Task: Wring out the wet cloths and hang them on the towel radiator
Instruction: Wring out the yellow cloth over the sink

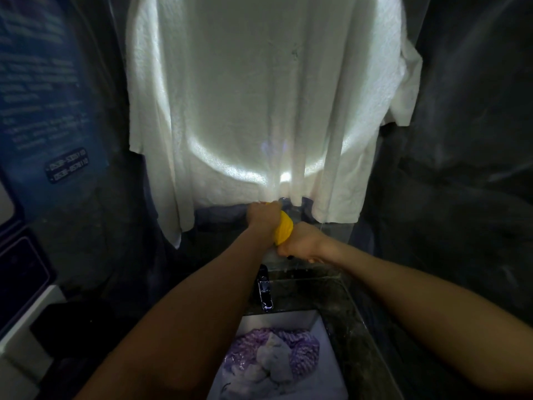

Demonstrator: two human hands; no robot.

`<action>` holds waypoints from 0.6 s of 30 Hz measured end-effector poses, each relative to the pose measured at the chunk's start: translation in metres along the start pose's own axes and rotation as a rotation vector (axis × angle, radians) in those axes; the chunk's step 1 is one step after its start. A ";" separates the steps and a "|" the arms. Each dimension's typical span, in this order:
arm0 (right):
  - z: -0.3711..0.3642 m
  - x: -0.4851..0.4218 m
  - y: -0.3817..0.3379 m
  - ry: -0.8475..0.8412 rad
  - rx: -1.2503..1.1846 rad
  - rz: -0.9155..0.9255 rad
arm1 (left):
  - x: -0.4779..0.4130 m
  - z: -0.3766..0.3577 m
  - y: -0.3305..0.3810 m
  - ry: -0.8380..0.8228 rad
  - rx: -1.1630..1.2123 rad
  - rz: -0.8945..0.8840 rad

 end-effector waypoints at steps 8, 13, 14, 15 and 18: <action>-0.018 -0.014 0.013 -0.295 -0.859 -0.077 | -0.009 -0.006 0.016 -0.066 -0.066 -0.110; -0.027 -0.015 0.010 -0.424 -1.068 -0.089 | -0.008 -0.005 0.014 -0.060 -0.005 -0.074; -0.030 -0.016 0.011 -0.442 -1.100 -0.113 | -0.008 -0.005 0.012 -0.069 0.012 -0.065; -0.033 -0.015 0.012 -0.467 -1.118 -0.134 | -0.006 -0.005 0.012 -0.081 0.016 -0.058; -0.041 -0.020 0.014 -0.527 -1.115 -0.180 | -0.009 -0.004 0.011 -0.083 0.009 -0.073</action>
Point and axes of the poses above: each hand's wrist, its own x-axis away from the middle knuckle, its own z-axis out of the back of the hand, y = z × x, the point moved 6 cm from there along -x, towards the middle knuckle, and after that the axes turned 9 degrees about -z, right-handed, at the moved point
